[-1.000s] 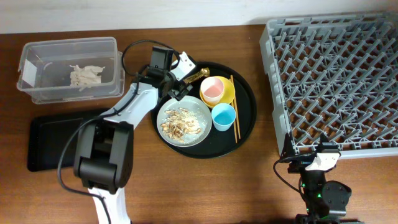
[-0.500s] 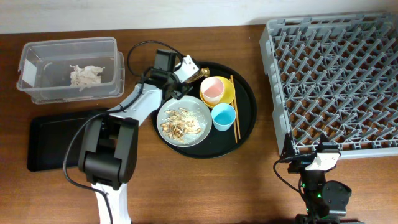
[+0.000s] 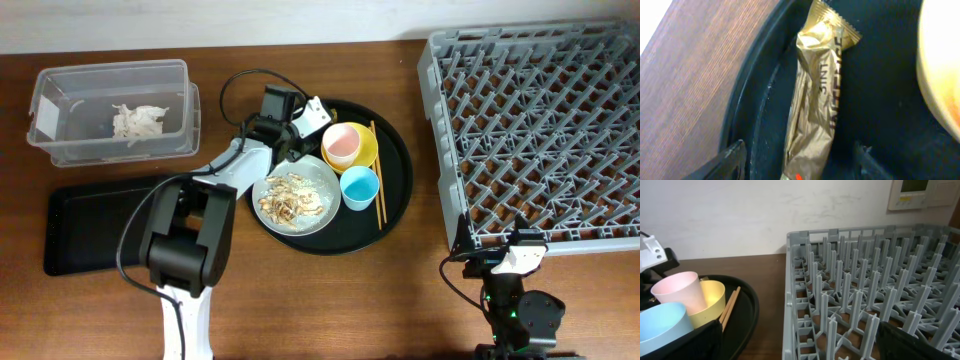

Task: Sort waste into correct bins and load items into the dishwasher rack
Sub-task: 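Grasp the gold snack wrapper on the black tray with the left gripper, then carry the gold wrapper left and drop it into the clear bin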

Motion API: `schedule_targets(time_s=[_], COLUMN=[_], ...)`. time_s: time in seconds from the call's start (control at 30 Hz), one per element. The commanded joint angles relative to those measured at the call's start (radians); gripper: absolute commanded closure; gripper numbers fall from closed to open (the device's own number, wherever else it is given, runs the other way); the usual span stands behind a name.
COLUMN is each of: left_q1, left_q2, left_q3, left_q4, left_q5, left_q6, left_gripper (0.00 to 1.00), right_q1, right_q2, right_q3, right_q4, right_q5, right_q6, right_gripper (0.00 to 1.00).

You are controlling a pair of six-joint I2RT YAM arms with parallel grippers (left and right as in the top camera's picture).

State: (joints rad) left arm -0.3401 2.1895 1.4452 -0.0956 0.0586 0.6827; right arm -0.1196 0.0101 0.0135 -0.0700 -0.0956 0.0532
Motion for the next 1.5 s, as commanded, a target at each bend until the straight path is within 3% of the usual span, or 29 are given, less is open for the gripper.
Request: schedule_targets(time_s=[0.0, 0.1, 0.27, 0.4, 0.63, 0.83, 1.07, 1.17, 1.27, 1.37, 1.47], left_q1=[0.003, 0.003, 0.003, 0.002, 0.002, 0.003, 0.039, 0.110, 0.200, 0.298, 0.399], left_q2=[0.015, 0.015, 0.015, 0.015, 0.015, -0.008, -0.203, -0.317, -0.366, -0.372, -0.369], left_q3=[0.011, 0.011, 0.011, 0.011, 0.011, 0.011, 0.011, 0.011, 0.011, 0.011, 0.011], left_q4=[0.026, 0.028, 0.026, 0.011, 0.010, 0.025, 0.145, 0.217, 0.254, 0.234, 0.137], left_q5=[-0.018, -0.018, -0.018, -0.003, 0.001, 0.001, 0.000, -0.003, -0.003, -0.007, -0.092], left_q6=[0.019, 0.019, 0.018, 0.014, 0.010, -0.093, -0.427, -0.679, -0.822, -1.005, -1.302], left_gripper=[0.37, 0.40, 0.59, 0.63, 0.99, 0.99, 0.99, 0.99, 0.99, 0.99, 0.99], right_q1=[-0.007, -0.007, -0.007, -0.007, -0.007, -0.007, -0.007, -0.007, -0.007, -0.007, -0.007], right_q2=[-0.006, -0.006, -0.007, -0.006, -0.006, -0.006, -0.006, -0.006, -0.006, -0.006, -0.006], right_q3=[-0.008, -0.008, -0.008, -0.008, -0.008, -0.008, -0.008, -0.008, -0.008, -0.008, -0.008], right_q4=[-0.001, -0.001, -0.001, -0.001, -0.001, -0.001, -0.001, -0.001, -0.001, -0.001, -0.001], right_q5=[0.002, 0.002, 0.002, 0.002, 0.002, 0.002, 0.002, 0.002, 0.002, 0.002, 0.002], right_q6=[0.006, 0.006, 0.006, 0.006, 0.006, 0.006, 0.006, 0.006, 0.006, 0.006, 0.006], right_gripper=[0.02, 0.02, 0.02, 0.02, 0.01, 0.02, 0.02, 0.02, 0.01, 0.02, 0.02])
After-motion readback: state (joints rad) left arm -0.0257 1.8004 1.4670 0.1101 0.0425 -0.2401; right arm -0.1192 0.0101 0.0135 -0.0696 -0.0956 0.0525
